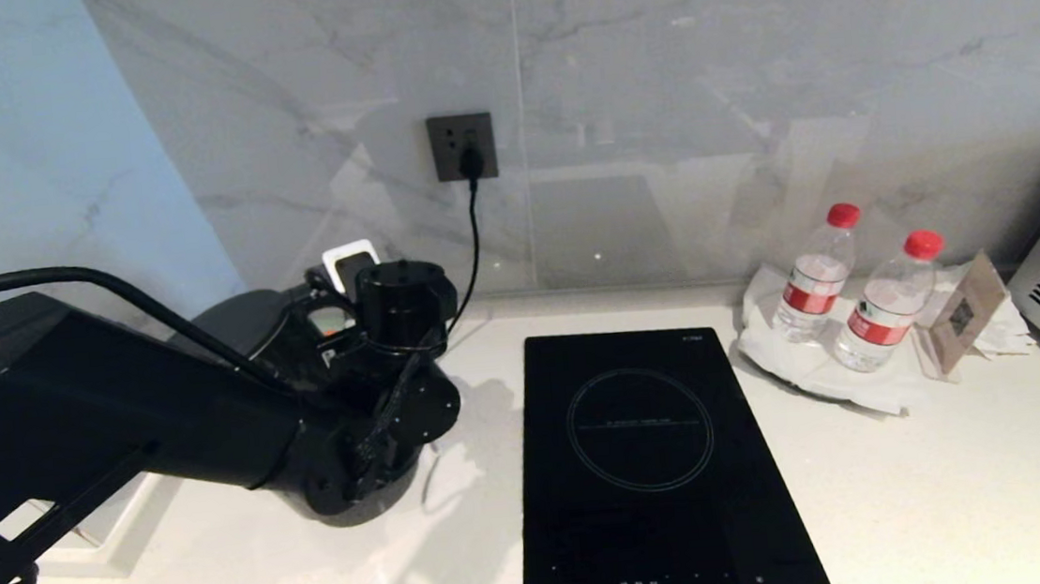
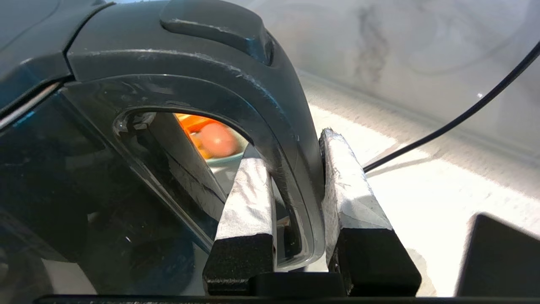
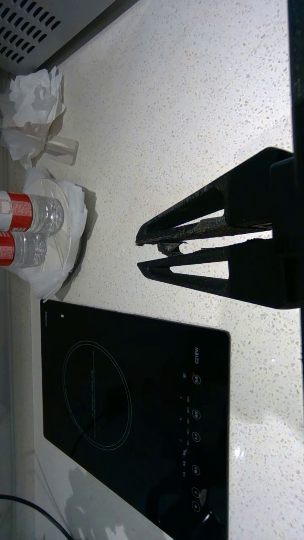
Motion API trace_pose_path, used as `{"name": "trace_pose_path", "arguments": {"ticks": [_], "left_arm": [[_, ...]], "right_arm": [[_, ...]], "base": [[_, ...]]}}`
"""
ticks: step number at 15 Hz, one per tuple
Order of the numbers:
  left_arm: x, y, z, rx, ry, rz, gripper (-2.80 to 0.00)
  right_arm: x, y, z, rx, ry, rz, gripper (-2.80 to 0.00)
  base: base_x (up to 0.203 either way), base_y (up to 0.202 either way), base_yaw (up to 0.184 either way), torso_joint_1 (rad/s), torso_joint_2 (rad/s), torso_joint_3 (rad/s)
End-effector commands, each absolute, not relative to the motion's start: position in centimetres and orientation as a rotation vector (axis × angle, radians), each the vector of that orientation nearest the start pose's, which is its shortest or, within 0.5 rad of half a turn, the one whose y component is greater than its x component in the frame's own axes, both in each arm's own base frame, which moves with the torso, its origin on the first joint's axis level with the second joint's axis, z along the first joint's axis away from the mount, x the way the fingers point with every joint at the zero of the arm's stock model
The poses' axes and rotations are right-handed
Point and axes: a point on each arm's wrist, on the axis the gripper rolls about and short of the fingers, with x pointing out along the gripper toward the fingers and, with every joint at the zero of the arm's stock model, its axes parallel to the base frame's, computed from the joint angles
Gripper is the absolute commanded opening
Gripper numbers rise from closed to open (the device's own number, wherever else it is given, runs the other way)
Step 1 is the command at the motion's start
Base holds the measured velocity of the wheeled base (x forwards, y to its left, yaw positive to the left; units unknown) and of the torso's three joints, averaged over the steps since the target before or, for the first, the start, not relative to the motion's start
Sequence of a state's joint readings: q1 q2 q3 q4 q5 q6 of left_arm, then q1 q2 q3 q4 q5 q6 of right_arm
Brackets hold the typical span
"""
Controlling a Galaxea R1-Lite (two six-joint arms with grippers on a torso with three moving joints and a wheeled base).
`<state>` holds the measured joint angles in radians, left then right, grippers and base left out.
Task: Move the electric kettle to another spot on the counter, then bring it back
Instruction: Pick up the kettle
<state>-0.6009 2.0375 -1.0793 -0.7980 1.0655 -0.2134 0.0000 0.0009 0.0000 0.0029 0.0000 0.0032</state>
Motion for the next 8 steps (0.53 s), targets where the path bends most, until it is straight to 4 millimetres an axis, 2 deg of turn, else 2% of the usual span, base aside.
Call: {"name": "trace_pose_path", "arguments": {"ticks": [1,4,8], "left_arm": [[31.6,-19.3,15.8,-0.098,0.052,0.476,-2.80],[30.2,-17.9,15.5,-0.099,0.051,0.484,-2.80],[30.1,-17.2,16.0,-0.113,0.042,0.492,-2.80]], "right_arm": [[-2.3,0.0,7.5,0.003,0.003,0.000,-2.80],[-2.3,0.0,7.5,0.003,0.003,0.000,-2.80],[-2.3,0.0,7.5,0.002,0.003,0.000,-2.80]], "base": [[0.000,0.000,0.000,0.000,0.00,0.000],[0.000,0.000,0.000,0.000,0.00,0.000],[0.000,0.000,0.000,0.000,0.00,0.000]]}}
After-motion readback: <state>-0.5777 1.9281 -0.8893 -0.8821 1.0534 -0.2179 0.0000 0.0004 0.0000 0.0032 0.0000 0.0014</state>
